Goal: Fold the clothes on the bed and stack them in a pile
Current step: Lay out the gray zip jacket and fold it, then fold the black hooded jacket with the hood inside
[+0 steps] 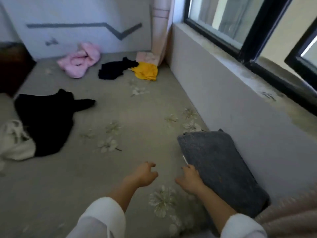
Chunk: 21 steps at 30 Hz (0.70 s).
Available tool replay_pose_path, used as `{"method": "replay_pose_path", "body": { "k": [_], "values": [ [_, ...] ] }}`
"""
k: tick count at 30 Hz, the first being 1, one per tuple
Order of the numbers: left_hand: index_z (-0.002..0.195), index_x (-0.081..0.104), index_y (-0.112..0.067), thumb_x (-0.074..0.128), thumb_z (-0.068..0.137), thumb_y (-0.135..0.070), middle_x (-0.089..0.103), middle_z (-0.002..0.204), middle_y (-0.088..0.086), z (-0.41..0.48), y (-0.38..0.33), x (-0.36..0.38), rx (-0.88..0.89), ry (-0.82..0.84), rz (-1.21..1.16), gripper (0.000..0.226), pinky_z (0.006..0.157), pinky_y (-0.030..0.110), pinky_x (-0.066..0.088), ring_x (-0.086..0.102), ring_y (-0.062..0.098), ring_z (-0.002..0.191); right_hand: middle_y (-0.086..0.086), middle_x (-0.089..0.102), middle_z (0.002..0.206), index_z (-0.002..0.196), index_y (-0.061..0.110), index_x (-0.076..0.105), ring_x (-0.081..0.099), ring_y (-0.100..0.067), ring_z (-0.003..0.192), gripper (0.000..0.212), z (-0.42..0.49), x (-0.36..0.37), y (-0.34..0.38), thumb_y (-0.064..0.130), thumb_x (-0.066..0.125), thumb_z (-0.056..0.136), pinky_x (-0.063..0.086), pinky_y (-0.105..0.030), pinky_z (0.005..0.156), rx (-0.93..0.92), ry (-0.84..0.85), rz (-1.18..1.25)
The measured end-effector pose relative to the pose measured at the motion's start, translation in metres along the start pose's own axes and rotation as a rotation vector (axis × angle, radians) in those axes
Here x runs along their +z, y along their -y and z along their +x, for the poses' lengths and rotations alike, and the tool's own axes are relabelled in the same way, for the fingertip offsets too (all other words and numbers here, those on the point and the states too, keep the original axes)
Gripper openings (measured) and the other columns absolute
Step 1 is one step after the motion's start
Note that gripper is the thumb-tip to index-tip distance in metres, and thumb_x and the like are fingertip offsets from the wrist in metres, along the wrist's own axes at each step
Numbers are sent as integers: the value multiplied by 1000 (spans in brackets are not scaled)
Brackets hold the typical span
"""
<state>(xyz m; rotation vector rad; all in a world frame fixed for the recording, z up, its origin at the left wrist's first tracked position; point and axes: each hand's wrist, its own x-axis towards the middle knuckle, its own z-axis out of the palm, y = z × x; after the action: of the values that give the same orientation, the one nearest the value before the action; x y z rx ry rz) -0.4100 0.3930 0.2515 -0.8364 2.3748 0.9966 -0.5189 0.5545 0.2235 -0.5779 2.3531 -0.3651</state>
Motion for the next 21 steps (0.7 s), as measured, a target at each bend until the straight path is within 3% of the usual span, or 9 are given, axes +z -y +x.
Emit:
{"method": "replay_pose_path", "body": {
  "k": [7,11,16,21],
  "values": [
    [146,36,-13,48,97,-30,50,137,15,-101,121,-57,-193,-242,-189,52,84,31,46,56,30,115,-9,24,149,146,15,29,33,-29,135,67,-22,53,153,38,58,90,35,-42,108,-294,92,-126],
    [145,38,-17,49,96,-33,42,145,9,-158,208,-74,-257,-363,-266,52,86,29,44,57,23,111,-10,23,150,147,13,29,30,-28,138,68,-54,114,240,35,58,91,33,-37,110,-424,144,-163],
    [141,44,-15,51,95,-32,40,148,6,-229,331,-86,-337,-425,-273,50,106,28,32,40,22,134,-12,25,149,147,12,28,30,-29,137,67,-101,208,335,35,56,92,33,-35,109,-504,230,-174],
    [140,44,-16,51,94,-32,42,145,10,-278,430,-106,-463,-461,-300,49,105,35,38,44,27,128,-11,23,152,149,13,27,30,-29,138,68,-127,278,405,36,56,92,31,-37,112,-548,306,-192]
  ]
}}
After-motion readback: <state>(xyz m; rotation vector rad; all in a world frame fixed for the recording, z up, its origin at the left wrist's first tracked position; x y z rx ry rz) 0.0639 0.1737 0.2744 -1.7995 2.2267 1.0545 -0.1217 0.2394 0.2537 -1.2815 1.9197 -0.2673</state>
